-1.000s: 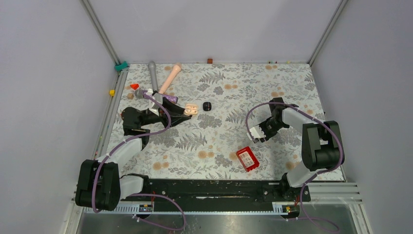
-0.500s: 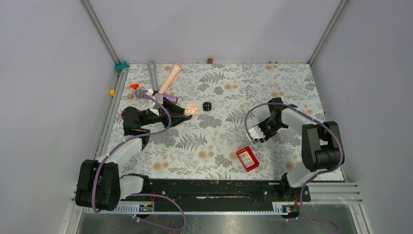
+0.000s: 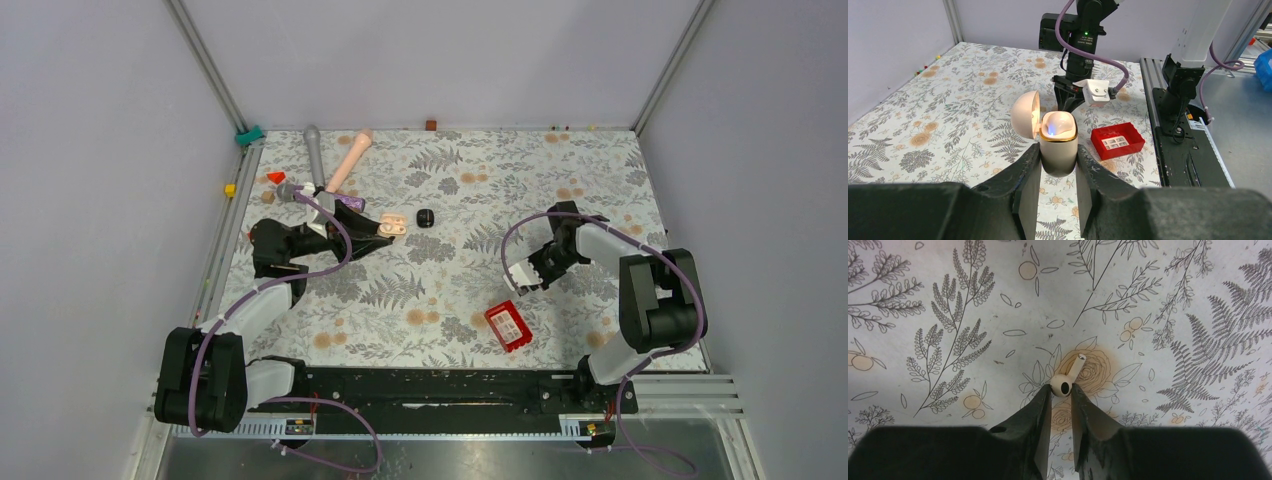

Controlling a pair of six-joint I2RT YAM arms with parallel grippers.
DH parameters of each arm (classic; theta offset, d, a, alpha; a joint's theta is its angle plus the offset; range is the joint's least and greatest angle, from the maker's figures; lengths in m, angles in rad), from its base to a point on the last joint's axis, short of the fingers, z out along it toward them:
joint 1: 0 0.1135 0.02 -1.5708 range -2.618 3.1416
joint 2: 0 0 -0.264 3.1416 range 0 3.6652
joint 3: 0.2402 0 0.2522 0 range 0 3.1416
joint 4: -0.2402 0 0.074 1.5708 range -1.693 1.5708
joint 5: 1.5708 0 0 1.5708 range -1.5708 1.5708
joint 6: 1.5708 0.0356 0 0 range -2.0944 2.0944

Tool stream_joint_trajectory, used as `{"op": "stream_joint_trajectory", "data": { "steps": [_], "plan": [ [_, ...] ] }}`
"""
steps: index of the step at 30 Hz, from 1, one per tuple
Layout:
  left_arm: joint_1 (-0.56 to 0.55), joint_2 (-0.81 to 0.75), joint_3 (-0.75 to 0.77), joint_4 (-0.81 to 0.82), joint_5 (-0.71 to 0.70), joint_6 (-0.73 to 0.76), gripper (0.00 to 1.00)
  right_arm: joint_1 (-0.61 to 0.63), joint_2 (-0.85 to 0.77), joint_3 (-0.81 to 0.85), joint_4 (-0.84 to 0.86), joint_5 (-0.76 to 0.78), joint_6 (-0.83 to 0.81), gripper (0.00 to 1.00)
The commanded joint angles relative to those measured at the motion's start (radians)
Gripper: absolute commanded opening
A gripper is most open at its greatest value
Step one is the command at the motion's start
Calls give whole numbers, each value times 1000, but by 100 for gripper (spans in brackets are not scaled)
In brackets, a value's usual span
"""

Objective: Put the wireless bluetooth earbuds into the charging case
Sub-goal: Pick up the earbud from the center of the board.

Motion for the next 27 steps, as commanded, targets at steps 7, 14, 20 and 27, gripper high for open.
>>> {"op": "stream_joint_trajectory", "data": {
  "steps": [7, 14, 20, 27],
  "plan": [
    [-39, -21, 60, -212, -8, 192, 0, 49, -84, -44, 65, -57, 101, 18],
    [-166, -51, 206, -994, -115, 849, 0, 51, -194, -47, 16, -107, 147, 18],
    [-224, -9, 255, -1130, -151, 961, 0, 93, -347, -27, -68, -178, 227, 18],
    [-283, 40, 287, -1209, -157, 998, 0, 220, -527, -17, -70, -169, 358, 21]
  ]
}}
